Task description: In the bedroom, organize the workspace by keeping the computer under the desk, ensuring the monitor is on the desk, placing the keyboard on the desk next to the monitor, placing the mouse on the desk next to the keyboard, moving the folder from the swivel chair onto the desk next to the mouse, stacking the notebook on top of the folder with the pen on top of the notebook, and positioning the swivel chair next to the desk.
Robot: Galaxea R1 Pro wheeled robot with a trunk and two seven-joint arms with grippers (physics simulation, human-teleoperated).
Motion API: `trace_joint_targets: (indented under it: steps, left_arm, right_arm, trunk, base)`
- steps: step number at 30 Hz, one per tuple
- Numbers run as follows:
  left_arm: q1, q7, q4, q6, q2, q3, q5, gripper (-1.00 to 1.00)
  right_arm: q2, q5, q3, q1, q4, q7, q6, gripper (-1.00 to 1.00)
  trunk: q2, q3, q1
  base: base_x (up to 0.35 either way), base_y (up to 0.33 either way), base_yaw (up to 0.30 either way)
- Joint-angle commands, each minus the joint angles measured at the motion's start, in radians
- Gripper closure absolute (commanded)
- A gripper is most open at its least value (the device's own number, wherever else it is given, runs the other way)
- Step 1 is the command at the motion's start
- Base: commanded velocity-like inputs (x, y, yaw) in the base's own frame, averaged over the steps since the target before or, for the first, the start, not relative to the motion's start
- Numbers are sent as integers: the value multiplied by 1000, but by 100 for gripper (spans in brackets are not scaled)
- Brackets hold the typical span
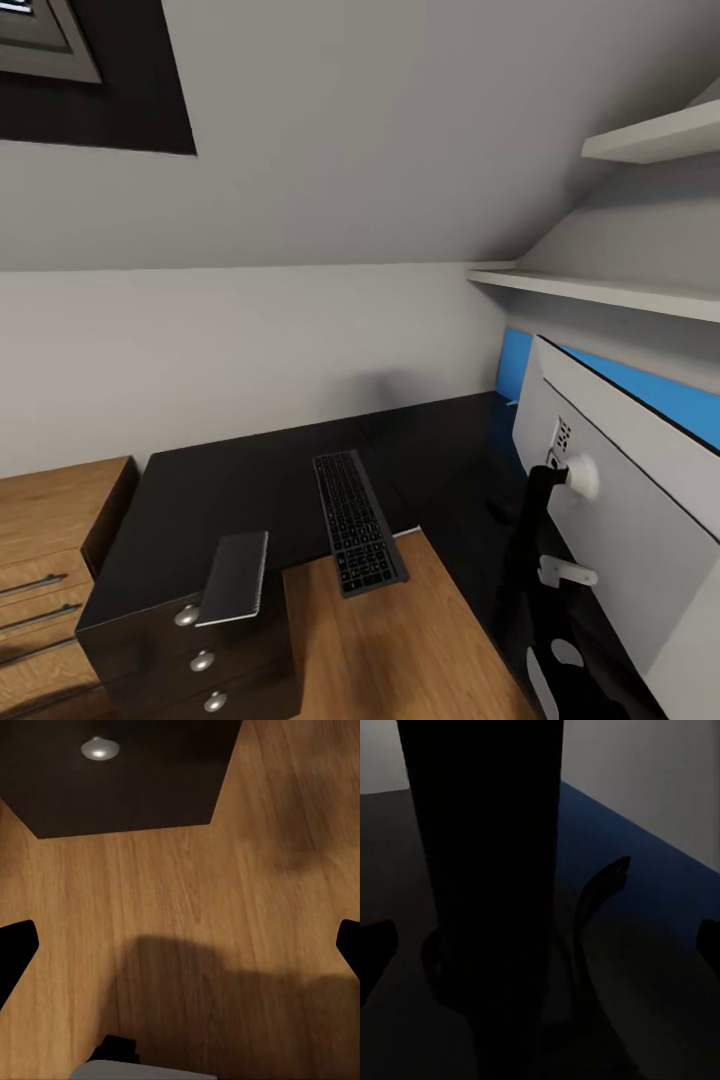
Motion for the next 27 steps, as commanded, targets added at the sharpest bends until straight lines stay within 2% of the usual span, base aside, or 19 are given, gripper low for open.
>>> trace_joint_targets:
  steps: [1,13,27]
  left_arm:
    - [0,0,-1,-1,-1,2,2,-100]
    - [0,0,-1,-1,-1,2,2,-100]
    - [0,0,-1,-1,-1,2,2,-100]
  right_arm:
    - [1,11,-5,-1,1,-3,-2,-100]
    - [1,11,-5,-1,1,-3,-2,-100]
    - [1,11,-5,-1,1,-3,-2,-100]
  trunk:
    - [-1,-1,0]
    - [-1,-1,0]
    - [-1,-1,0]
  base:
    - [19,-14,0]
    - [84,-4,0]
    - [14,0,0]
